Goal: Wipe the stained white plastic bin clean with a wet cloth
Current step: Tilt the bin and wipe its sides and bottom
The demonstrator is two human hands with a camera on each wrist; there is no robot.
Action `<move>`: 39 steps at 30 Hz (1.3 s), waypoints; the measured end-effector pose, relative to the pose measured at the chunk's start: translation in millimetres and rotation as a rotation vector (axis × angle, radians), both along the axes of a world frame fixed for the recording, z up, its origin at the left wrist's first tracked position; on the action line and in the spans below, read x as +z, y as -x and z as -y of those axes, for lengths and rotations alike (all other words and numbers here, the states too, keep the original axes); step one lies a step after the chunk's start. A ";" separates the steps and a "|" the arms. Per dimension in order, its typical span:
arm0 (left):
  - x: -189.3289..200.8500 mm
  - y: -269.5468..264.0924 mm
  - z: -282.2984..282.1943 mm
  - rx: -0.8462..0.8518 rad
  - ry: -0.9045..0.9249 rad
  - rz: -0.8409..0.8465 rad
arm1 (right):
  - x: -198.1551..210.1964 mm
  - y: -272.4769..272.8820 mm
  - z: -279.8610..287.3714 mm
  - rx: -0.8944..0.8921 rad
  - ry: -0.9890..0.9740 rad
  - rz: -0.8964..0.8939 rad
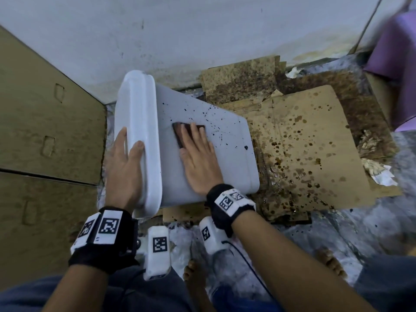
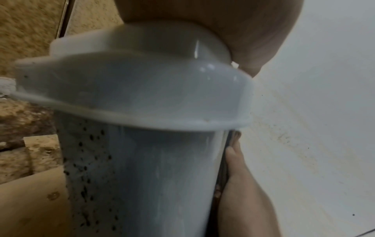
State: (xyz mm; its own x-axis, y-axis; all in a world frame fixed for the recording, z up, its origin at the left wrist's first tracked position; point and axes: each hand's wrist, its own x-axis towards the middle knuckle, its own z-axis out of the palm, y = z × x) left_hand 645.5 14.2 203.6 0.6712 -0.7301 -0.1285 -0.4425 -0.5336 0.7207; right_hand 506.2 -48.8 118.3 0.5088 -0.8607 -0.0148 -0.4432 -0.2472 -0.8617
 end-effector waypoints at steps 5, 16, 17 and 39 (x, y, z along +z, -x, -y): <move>10.0 12.3 0.9 0.020 -0.023 -0.020 | -11.2 10.3 8.0 -0.102 -0.103 -0.016; 16.8 19.4 1.6 0.002 -0.029 0.007 | 38.9 3.9 -51.6 0.012 -0.105 0.228; 16.6 19.9 1.8 0.004 -0.029 0.013 | 35.6 8.8 -58.1 0.009 -0.084 0.206; 20.7 18.3 0.4 0.015 -0.036 -0.023 | -5.3 1.0 23.7 -0.005 -0.016 -0.026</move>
State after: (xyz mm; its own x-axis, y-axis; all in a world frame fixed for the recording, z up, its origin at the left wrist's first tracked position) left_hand 627.2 13.8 224.3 0.6783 -0.7147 -0.1705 -0.4176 -0.5659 0.7109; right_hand 505.3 -72.6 113.0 0.5042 -0.8626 -0.0417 -0.4665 -0.2315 -0.8537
